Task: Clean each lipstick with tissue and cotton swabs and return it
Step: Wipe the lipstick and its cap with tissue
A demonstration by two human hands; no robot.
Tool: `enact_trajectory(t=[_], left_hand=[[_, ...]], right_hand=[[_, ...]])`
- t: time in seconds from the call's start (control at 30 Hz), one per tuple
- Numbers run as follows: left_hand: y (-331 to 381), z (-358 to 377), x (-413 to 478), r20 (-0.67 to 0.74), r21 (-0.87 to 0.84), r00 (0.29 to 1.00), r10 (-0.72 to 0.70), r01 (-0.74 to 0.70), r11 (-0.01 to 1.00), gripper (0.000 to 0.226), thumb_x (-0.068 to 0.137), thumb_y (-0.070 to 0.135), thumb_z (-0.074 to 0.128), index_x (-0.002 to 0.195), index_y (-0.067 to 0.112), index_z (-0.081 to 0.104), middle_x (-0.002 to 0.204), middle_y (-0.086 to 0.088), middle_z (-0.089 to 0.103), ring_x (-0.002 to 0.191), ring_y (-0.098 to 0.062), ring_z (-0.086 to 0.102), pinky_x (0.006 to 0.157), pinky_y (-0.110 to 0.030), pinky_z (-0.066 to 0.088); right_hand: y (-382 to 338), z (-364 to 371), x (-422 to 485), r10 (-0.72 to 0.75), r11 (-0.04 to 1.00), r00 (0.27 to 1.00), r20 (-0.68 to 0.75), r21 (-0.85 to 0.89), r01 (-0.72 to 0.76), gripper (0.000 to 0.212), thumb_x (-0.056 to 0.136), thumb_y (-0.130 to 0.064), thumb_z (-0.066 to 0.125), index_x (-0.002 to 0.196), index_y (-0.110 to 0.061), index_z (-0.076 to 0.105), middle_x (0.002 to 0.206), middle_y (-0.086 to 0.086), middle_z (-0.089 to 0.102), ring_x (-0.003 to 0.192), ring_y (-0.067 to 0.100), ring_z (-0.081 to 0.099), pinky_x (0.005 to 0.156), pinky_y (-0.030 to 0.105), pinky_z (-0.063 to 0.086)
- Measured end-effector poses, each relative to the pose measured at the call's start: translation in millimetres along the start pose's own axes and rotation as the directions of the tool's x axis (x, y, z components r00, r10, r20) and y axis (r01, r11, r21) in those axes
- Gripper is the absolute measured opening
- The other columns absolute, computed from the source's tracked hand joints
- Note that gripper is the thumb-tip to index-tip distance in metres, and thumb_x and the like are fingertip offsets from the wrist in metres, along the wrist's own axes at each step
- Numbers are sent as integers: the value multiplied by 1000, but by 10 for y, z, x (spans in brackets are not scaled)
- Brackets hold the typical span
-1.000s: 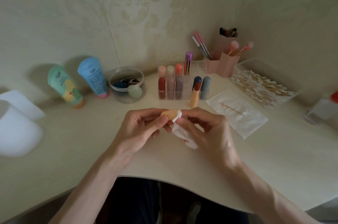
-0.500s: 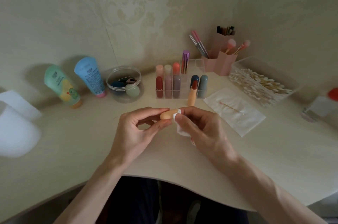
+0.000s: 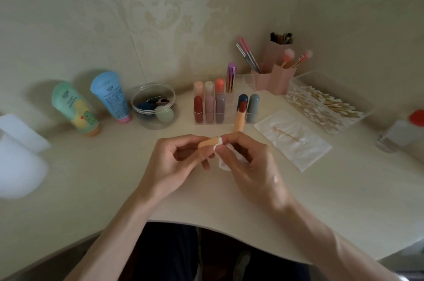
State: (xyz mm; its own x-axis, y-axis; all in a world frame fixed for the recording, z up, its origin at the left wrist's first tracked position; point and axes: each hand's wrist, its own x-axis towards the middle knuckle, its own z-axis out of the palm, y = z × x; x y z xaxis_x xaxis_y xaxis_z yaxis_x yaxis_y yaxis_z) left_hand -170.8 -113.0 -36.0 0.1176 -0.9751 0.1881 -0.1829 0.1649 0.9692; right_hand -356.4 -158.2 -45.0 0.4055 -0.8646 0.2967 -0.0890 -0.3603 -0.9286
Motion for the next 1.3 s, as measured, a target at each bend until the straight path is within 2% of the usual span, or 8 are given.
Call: enact_trajectory(t=[0.13,0.3,0.4,0.57,0.87,1.03,1.13,1.3], left_hand=[[-28,18,-18,-81,18,996,29,-28,999,32,75,21,85,104,12,78,93,-3,80,73,-23,75,72,-30,61],[16,-11,2,57,-58,995,-88,91,994,23,95,34,65,107,18,78,87,-8,78,59,-26,70,52,-20,44],[-24,-16,13,47,-52,996,-79,82,995,27,99,30,59,87,13,77,71,-7,72,51,-18,62,52,-17,41],[-85,-18,15,-22,-8,1000,14,-14,1000,21,87,20,76,104,7,77,84,-8,78,67,-23,72,70,-24,56],[20,-27,14,109,-77,987,-119,128,989,28,101,34,56,90,21,79,82,-10,75,57,-25,66,46,-23,35],[-13,-39,16,39,-28,999,-13,14,1000,21,87,18,77,107,12,78,92,-7,78,72,-25,72,73,-28,57],[58,-23,-9,64,-61,996,-67,71,996,23,96,28,66,112,16,76,92,-8,78,65,-25,68,63,-21,49],[72,3,-16,92,-48,991,-97,102,994,39,106,30,51,82,14,76,70,-7,70,56,-15,58,59,-16,41]], right_hand=[[18,18,41,14,999,999,35,37,-15,14,104,-21,66,106,-10,75,92,7,78,87,30,73,82,53,57],[-1,-24,14,-55,998,998,-11,4,55,9,101,-17,69,102,-9,74,73,-10,67,69,6,62,69,22,50],[2,-2,8,-48,998,999,-1,-29,48,7,100,-17,69,101,-11,72,73,-4,65,68,6,59,69,20,49],[6,-1,38,-19,999,1000,21,-31,20,6,101,-18,69,98,-14,72,75,-1,66,69,8,57,69,19,45],[-10,-2,26,-111,990,994,1,-93,111,3,100,-11,70,101,-10,72,75,-12,63,69,3,58,70,9,40],[3,3,30,-87,995,996,33,-52,89,5,102,-12,68,104,-9,72,82,-6,71,75,8,63,74,15,45],[-13,-9,29,-132,988,991,-8,-81,131,5,100,-11,69,102,-7,72,76,-11,65,70,2,59,70,8,42],[-2,-1,14,-97,994,995,-14,-44,96,5,100,-11,70,104,-9,72,79,-14,65,73,3,60,70,11,48]])
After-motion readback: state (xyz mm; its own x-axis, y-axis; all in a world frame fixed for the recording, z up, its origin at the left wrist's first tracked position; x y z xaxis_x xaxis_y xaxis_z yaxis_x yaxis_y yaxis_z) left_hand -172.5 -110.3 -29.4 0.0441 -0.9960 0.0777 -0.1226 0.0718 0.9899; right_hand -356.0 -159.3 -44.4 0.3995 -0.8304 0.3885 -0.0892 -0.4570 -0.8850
